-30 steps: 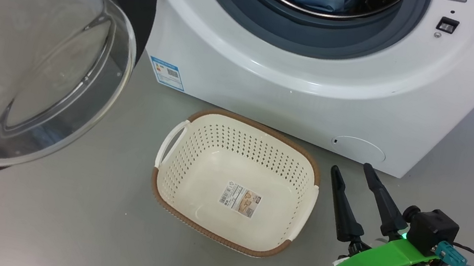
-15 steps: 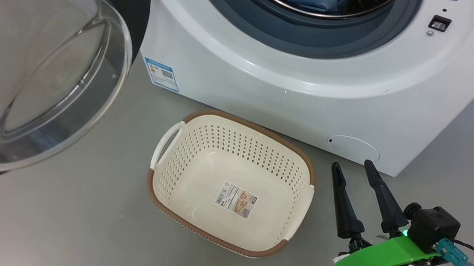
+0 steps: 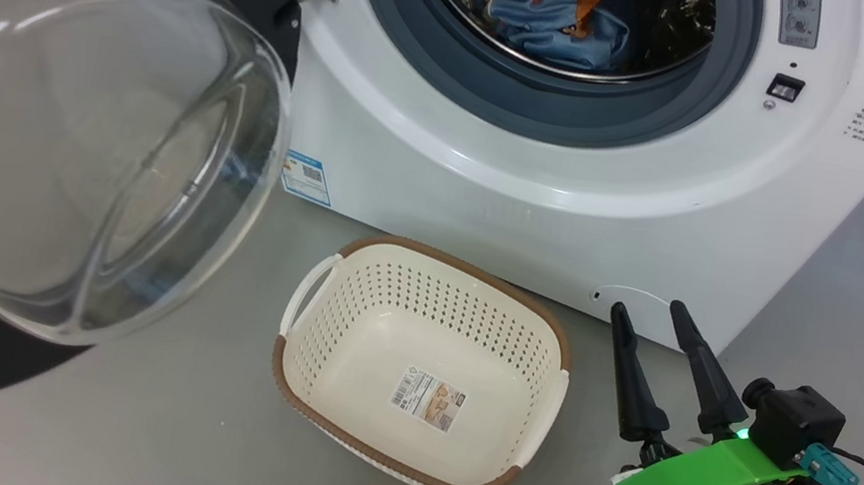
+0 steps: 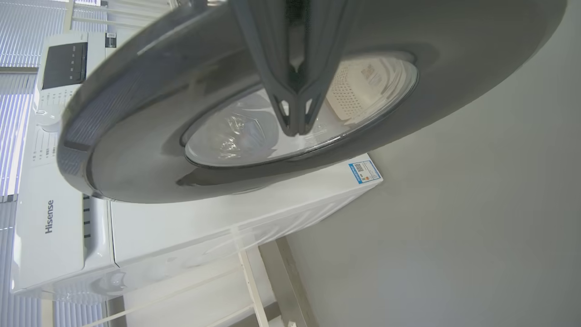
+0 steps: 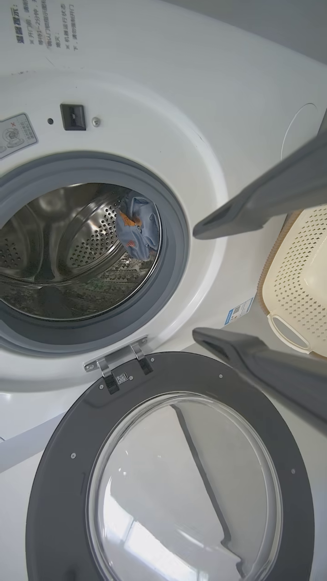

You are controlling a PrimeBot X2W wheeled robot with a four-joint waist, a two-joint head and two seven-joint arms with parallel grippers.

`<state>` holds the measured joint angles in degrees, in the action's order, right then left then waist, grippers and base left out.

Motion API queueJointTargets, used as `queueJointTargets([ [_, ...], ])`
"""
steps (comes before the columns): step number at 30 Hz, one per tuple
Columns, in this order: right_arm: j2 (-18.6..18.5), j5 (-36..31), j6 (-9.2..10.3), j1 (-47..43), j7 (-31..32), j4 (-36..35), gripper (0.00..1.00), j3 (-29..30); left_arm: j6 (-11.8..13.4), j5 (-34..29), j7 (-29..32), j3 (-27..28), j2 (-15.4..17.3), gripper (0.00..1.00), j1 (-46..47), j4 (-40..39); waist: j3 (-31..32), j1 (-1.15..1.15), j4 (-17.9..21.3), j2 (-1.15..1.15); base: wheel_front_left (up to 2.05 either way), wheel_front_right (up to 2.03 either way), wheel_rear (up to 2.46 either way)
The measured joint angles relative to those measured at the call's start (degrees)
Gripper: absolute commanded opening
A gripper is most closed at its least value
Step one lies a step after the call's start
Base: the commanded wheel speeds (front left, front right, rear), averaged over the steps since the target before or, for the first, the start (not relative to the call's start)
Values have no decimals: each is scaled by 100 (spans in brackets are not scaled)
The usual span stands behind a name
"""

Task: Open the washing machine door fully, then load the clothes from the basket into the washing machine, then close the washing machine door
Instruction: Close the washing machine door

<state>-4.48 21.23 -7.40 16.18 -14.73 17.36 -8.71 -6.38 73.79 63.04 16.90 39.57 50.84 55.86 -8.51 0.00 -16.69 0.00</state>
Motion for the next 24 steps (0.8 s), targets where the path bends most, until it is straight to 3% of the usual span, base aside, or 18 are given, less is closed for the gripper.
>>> queueJointTargets([
  [6, 34, 16, 0, -23, 0, 5, 100, -5, 29, 391, 805, 7, -352, 0, -429, -872, 122, 0, -62, 0, 0, 0, 0],
  [9, 35, 56, 0, -135, 0, 11, 100, -18, 222, 576, 1111, 48, -491, 0, -777, -1461, 185, 0, -61, 0, 0, 0, 0],
  [19, 27, 103, 0, -283, 0, 4, 100, -34, 1292, 1137, 1691, 256, -1114, 0, -2102, -3856, 379, 0, 17, 0, 0, 0, 0],
  [24, 27, 112, 0, -327, 0, 3, 100, -67, 1655, 1160, 1793, 178, -1348, 0, -2586, -4897, 427, 0, 90, 0, 0, 0, 0],
])
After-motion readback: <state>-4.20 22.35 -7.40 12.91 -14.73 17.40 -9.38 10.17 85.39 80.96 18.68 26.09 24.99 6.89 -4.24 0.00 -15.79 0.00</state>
